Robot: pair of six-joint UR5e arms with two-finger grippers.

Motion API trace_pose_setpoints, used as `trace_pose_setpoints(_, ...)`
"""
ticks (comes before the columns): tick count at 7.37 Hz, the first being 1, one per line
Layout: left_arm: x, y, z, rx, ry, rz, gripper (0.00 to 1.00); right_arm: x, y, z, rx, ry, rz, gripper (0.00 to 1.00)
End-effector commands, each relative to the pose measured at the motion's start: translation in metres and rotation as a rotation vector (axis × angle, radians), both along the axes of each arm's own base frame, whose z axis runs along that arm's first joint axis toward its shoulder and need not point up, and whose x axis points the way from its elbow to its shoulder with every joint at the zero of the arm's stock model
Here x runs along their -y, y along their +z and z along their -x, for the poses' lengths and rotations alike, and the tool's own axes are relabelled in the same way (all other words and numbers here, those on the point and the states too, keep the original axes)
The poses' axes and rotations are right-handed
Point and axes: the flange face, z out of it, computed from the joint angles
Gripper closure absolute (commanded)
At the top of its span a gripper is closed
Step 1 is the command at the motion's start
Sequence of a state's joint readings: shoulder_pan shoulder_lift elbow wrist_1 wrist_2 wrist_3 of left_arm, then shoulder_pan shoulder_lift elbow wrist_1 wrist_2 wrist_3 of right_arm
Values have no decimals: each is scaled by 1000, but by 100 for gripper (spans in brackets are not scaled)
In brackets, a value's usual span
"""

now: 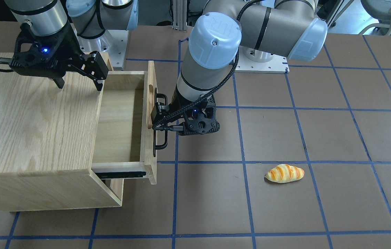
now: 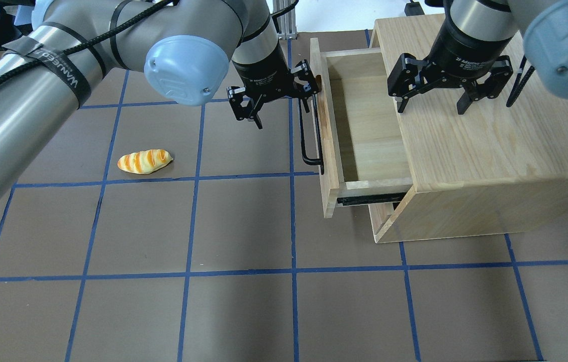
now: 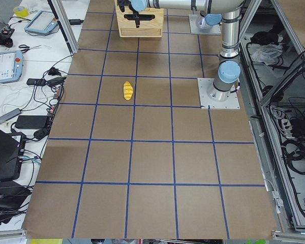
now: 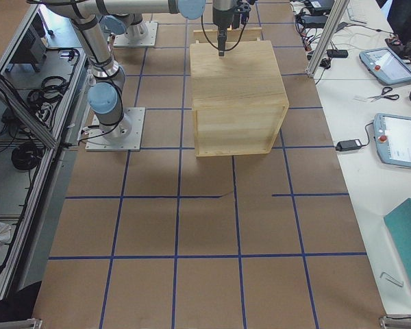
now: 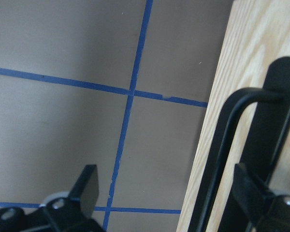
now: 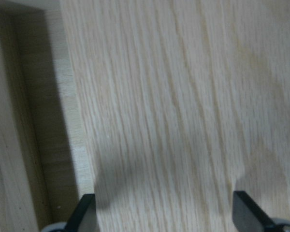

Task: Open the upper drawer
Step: 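Keep pulling the drawer farther out with the left gripper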

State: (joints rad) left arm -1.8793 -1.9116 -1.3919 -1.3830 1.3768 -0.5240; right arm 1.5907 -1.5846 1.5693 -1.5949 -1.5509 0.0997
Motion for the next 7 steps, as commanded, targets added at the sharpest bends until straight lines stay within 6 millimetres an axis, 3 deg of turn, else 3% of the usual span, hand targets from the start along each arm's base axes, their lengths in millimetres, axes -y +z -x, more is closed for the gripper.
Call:
trace_pose_setpoints(1,0,-5,0,3,-1,-8,0,0,0,1,0,-1,-1,0)
trace_pose_setpoints(7,4,-14,-10,74,-16,2,0,0,0,0,-1,0,0,0)
